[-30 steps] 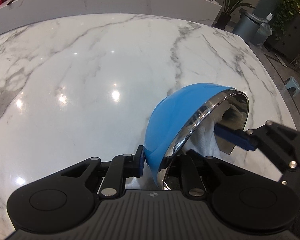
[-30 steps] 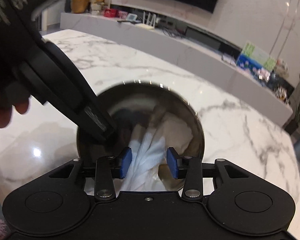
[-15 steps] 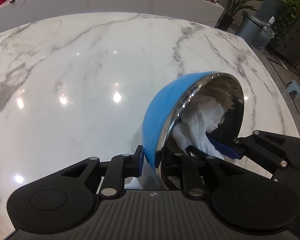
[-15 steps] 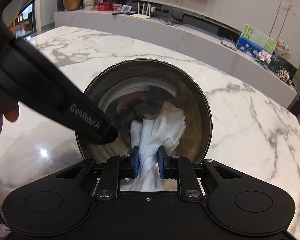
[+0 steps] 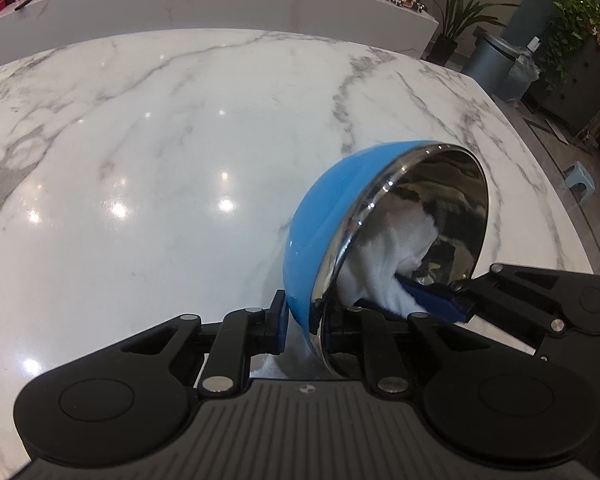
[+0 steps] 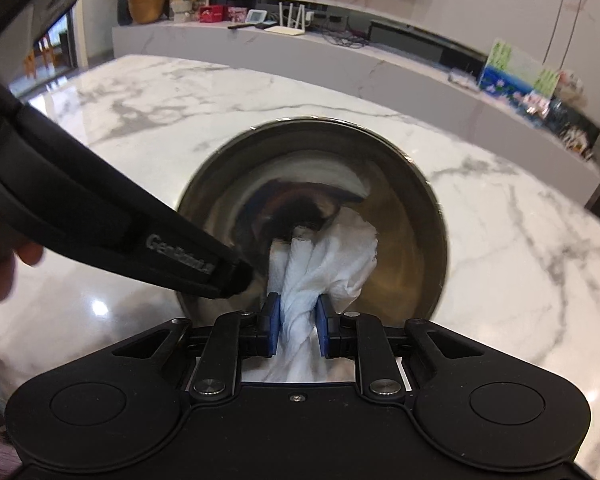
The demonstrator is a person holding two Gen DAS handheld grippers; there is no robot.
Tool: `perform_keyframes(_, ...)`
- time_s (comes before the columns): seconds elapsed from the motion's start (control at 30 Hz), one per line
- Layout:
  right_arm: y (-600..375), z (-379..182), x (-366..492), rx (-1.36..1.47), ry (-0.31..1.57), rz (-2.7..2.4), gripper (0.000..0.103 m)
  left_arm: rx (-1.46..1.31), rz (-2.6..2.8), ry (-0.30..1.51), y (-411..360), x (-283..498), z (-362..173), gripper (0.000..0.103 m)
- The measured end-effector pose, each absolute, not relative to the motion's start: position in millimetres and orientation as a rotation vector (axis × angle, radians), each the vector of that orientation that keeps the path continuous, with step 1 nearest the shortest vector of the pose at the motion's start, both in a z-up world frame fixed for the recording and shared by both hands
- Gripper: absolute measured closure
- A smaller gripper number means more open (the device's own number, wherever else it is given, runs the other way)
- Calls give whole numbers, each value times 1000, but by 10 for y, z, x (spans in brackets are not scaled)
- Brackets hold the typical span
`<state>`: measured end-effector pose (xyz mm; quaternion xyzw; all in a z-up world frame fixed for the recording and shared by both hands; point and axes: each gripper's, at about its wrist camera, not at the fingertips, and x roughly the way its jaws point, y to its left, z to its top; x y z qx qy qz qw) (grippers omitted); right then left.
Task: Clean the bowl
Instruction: 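Keep wiping around the bowl interior with the cloth in the right gripper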
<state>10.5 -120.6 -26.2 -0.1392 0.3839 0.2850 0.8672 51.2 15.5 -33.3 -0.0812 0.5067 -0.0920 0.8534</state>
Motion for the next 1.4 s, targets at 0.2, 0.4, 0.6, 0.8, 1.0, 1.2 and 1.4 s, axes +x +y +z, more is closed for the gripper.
perform_keyframes(0.2,-1234,-240,175,-236,827,642,85,-159,-192,1068,141,500,-321,90)
perform_keyframes(0.4,-1146,-268,104,-366,816,607,86,-151,-192,1077,128,497,-314,90)
perform_keyframes(0.6,-1035,-347,-3,-599,727,508,87,-110,-183,1073,88,491,-296,89)
perform_keyframes(0.8,-1074,-355,41,-609,716,475,87,-115,-183,1077,100,484,-296,89)
perform_keyframes(1.0,-1200,-326,146,-449,783,513,86,-130,-186,1082,121,479,-296,89)
perform_keyframes(1.2,-1274,-289,192,-312,833,575,86,-125,-189,1085,119,490,-291,89)
perform_keyframes(1.4,-1235,-250,157,-278,839,634,86,-124,-193,1088,140,496,-289,90)
